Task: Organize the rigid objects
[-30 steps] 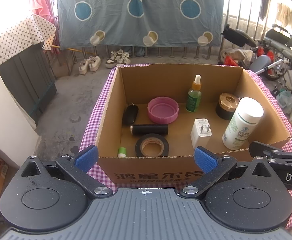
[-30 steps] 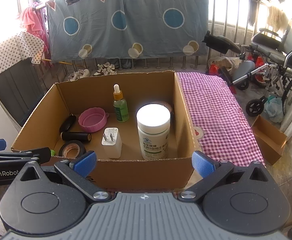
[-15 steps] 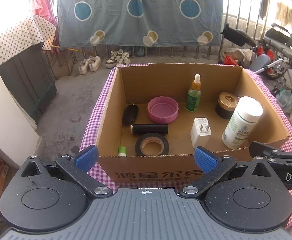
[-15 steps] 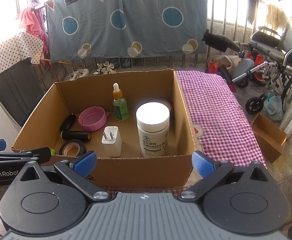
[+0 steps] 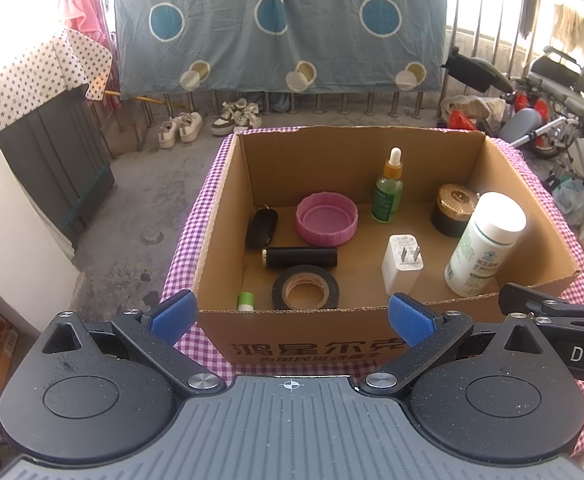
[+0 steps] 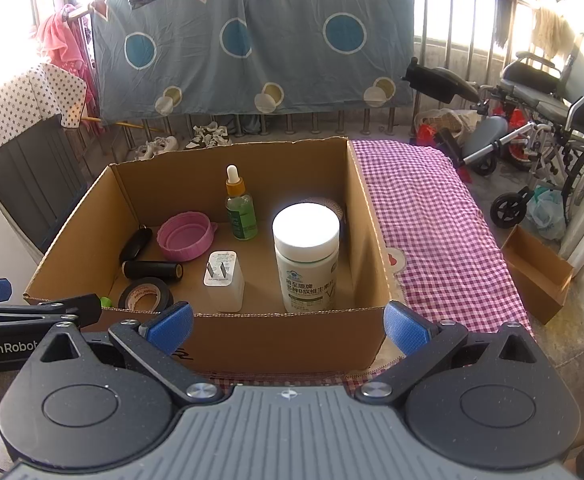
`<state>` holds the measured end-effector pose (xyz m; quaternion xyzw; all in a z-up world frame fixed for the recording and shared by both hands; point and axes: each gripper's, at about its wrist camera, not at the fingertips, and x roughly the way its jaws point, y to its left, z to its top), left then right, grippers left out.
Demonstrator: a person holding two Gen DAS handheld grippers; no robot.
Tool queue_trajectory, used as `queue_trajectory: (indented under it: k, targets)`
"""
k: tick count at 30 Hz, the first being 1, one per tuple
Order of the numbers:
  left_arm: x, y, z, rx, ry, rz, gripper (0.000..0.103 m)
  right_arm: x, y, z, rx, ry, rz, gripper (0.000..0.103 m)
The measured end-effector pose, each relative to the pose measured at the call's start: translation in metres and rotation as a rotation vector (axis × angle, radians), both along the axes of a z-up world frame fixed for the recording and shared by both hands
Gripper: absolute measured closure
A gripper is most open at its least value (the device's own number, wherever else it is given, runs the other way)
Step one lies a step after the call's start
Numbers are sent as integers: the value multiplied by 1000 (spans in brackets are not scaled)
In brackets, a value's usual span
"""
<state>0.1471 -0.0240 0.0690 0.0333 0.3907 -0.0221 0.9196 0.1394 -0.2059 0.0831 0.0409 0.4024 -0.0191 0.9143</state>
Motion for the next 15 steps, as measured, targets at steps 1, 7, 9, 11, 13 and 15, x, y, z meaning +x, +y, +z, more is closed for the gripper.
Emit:
queue_trajectory:
  k: [1,7,9,11,13,15]
  targets:
    - [0,0,0,0,0,0,1,0,0,0,0,0,0,0]
    - [0,0,0,2,2,0,1,-1,-1,0,2,2,-1,0]
    - [0,0,0,2,2,0,1,-1,-1,0,2,3,-2,0]
    - [0,0,0,1,2,0,1,-1,-1,0,2,3,-2,0]
    - [-1,1,-1,0,1,0,1,-2,-1,0,3,2,-2,0]
    - [-2,1,-1,1,2,0,1,-2,-2,0,4,2,-2,0]
